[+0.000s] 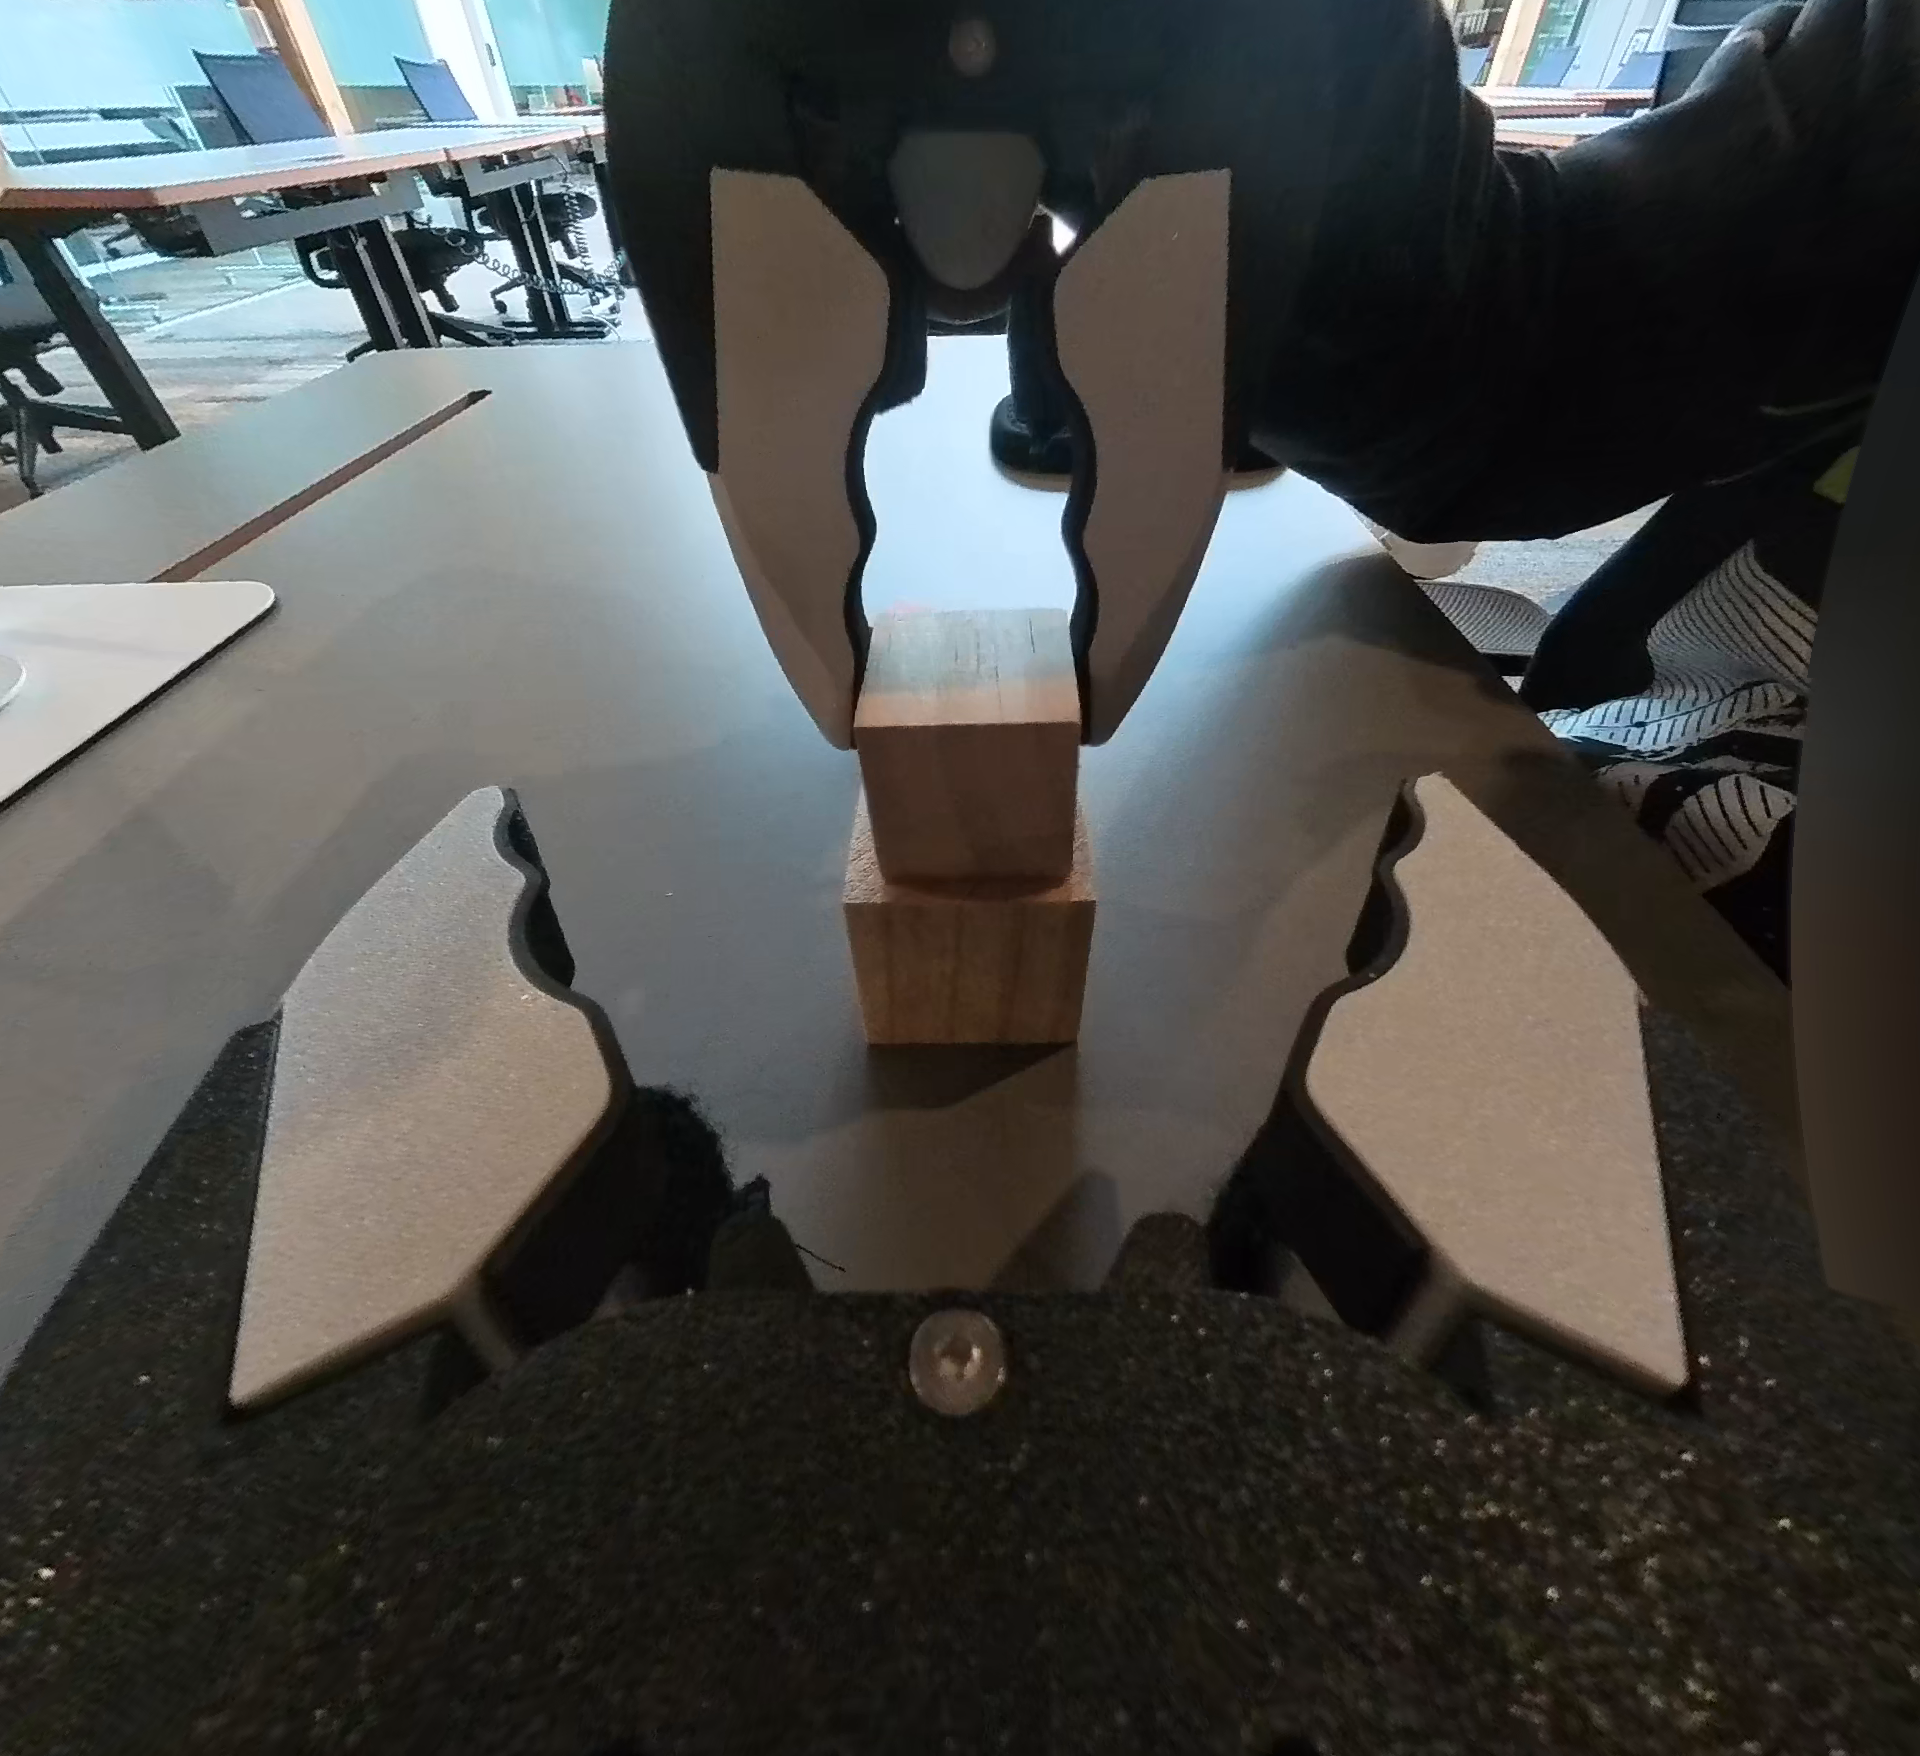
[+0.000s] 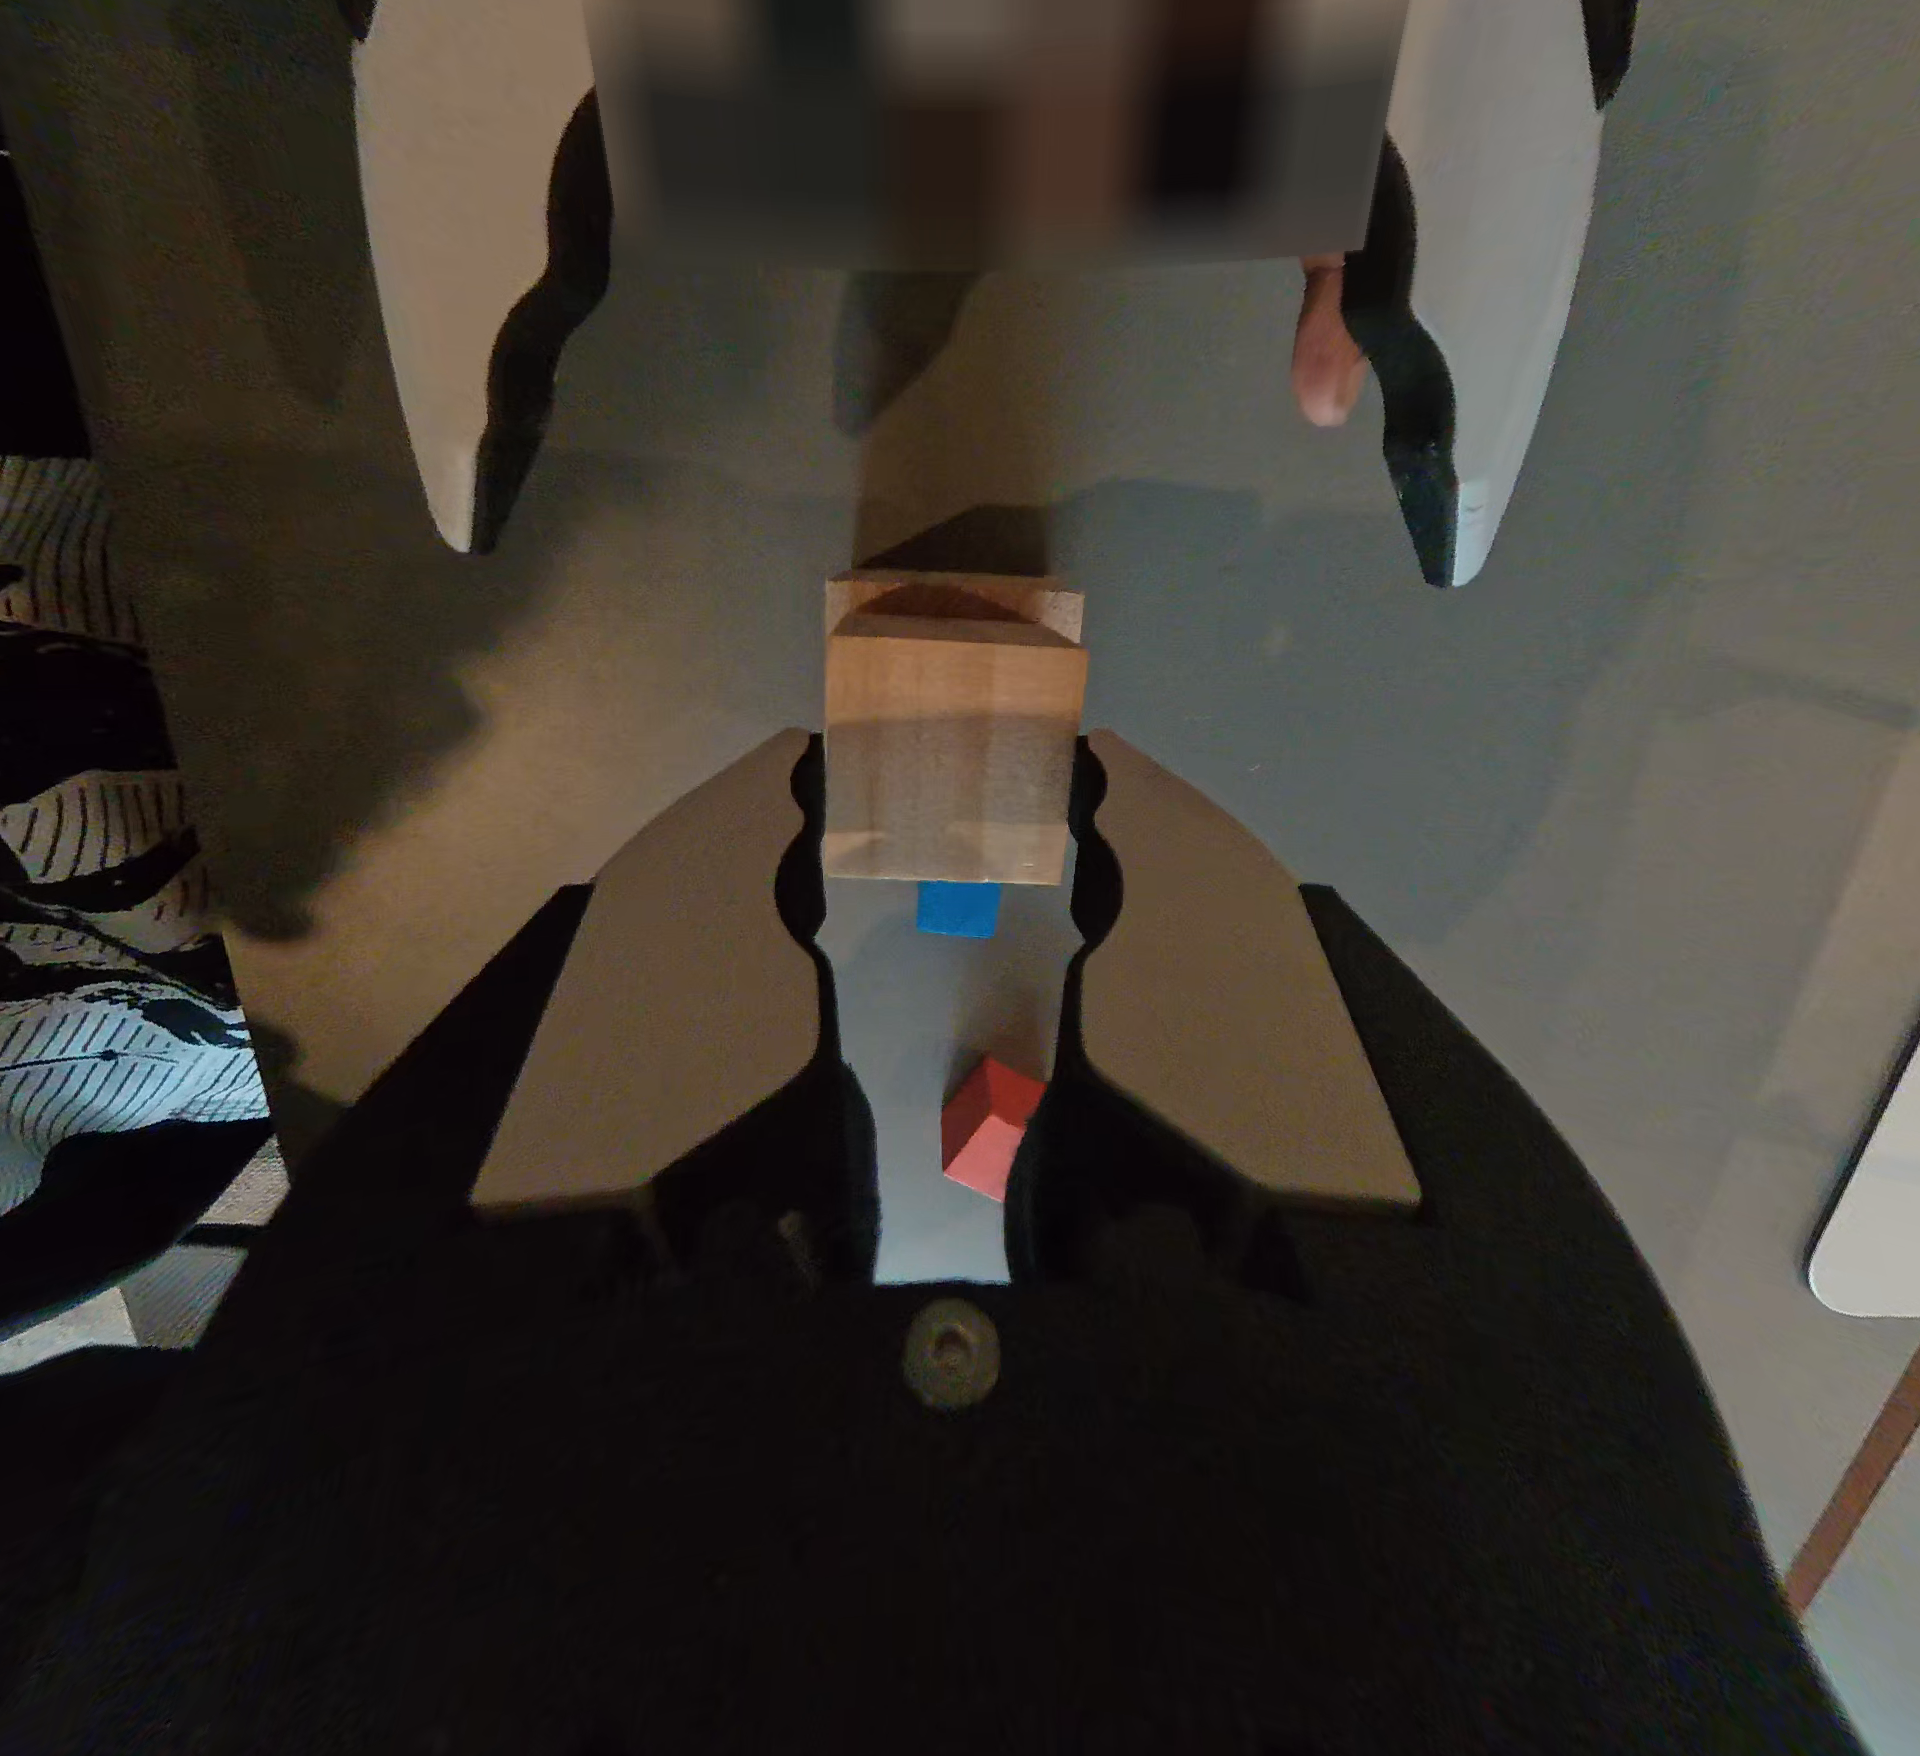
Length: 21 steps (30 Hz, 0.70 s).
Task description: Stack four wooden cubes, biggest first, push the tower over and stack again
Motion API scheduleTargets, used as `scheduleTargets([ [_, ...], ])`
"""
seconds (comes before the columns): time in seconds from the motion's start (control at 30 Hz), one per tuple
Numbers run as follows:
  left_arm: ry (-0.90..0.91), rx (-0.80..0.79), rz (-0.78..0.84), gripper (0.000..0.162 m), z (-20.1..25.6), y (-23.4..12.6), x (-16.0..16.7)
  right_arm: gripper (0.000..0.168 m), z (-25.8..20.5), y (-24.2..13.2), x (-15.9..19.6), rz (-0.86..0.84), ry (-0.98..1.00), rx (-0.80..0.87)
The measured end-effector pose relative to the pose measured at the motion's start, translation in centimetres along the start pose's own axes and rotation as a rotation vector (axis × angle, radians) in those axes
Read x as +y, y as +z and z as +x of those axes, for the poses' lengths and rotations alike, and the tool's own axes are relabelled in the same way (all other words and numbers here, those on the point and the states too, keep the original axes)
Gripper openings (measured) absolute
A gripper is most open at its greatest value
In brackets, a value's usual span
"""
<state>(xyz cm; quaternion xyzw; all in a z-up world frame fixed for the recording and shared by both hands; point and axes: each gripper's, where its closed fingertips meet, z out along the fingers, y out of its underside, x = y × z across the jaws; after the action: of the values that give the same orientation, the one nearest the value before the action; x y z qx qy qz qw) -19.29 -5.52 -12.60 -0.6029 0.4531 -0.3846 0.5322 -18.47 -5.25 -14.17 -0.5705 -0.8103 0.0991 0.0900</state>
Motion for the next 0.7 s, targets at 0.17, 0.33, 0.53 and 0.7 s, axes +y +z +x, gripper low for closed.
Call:
scheduleTargets([
  [0.17, 0.002, 0.000, -0.002, 0.145, 0.02, 0.01, 0.02, 0.045, 0.10, 0.08, -0.13, 0.000, -0.009, 0.004],
  [0.33, 0.003, 0.001, -0.003, 0.145, 0.03, 0.02, 0.03, 0.045, 0.24, 0.06, 0.05, -0.014, -0.024, 0.015],
  [0.53, 0.003, 0.000, -0.002, 0.145, 0.02, 0.01, 0.03, 0.045, 0.21, 0.04, 0.06, -0.009, -0.024, 0.012],
  [0.7, 0.002, 0.001, -0.002, 0.145, 0.01, 0.02, 0.02, 0.045, 0.15, 0.03, -0.03, 0.003, -0.016, 0.004],
])
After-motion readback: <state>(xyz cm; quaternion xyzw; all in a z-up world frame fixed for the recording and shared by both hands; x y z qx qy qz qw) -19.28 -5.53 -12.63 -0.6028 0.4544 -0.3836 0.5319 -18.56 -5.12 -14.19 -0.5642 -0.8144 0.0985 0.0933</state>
